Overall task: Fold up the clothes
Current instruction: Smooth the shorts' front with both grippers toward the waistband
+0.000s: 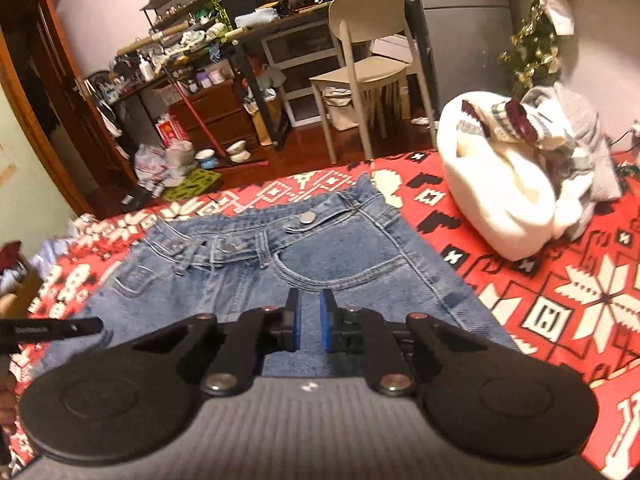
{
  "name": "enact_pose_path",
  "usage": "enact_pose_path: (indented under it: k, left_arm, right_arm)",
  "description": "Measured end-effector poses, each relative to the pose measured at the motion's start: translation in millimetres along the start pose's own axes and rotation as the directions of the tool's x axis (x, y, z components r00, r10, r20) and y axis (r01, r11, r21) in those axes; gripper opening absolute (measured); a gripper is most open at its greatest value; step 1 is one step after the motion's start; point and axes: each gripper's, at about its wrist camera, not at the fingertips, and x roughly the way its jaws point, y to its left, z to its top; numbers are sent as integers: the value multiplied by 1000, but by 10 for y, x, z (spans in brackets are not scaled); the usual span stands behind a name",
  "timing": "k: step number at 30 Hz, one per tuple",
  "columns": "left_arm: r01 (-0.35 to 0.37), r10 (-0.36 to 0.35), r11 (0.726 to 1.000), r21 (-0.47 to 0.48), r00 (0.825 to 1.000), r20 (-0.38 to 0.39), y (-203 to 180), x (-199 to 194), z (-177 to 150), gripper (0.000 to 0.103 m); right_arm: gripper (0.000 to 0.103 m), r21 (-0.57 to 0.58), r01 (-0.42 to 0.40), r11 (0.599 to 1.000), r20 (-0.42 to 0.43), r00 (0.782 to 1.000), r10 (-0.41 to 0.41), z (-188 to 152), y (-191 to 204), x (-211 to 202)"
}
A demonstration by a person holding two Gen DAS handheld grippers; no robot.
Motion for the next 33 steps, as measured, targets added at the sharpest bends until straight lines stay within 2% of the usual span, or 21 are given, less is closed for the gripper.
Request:
enact_pose_path:
  k: [4,7,12,16,20,24,26,33]
  left_arm:
    - [-10,9,997,78,1000,17,-60,0,9,5]
    - [-1,-2,998,69,999,47,-25,-14,93,5]
    - [-16,11,998,56,997,82,55,73,223,5]
    - [-23,19,999,47,996,85,142,149,256,5]
    - [-11,10,1000,7,997,72,215,210,273,5]
    - [15,-14,1000,-13,997,73,240,221,295,5]
    - [13,-12,1000,-9,997,72,245,221,291,5]
    - [31,-28,998,-53,997,65,326,240,288,5]
  right_arm:
    - [6,74,-17,997,-25,1000,19,-13,-84,-34]
    - [6,141,-4,990,-26,1000,8,39,-207,-18]
    - [6,115,78,990,-15,997,-77,277,-368,165]
    - [2,83,107,991,-9,994,-107,525,-468,470]
    - [1,107,132,986,-60,990,-126,743,-545,859]
    - [1,53,140,989,-117,984,-133,893,-484,1200]
    - [0,59,157,986,-147,978,-146,923,-518,1346]
    - [0,138,196,971,-142,974,-176,1070,-723,1448]
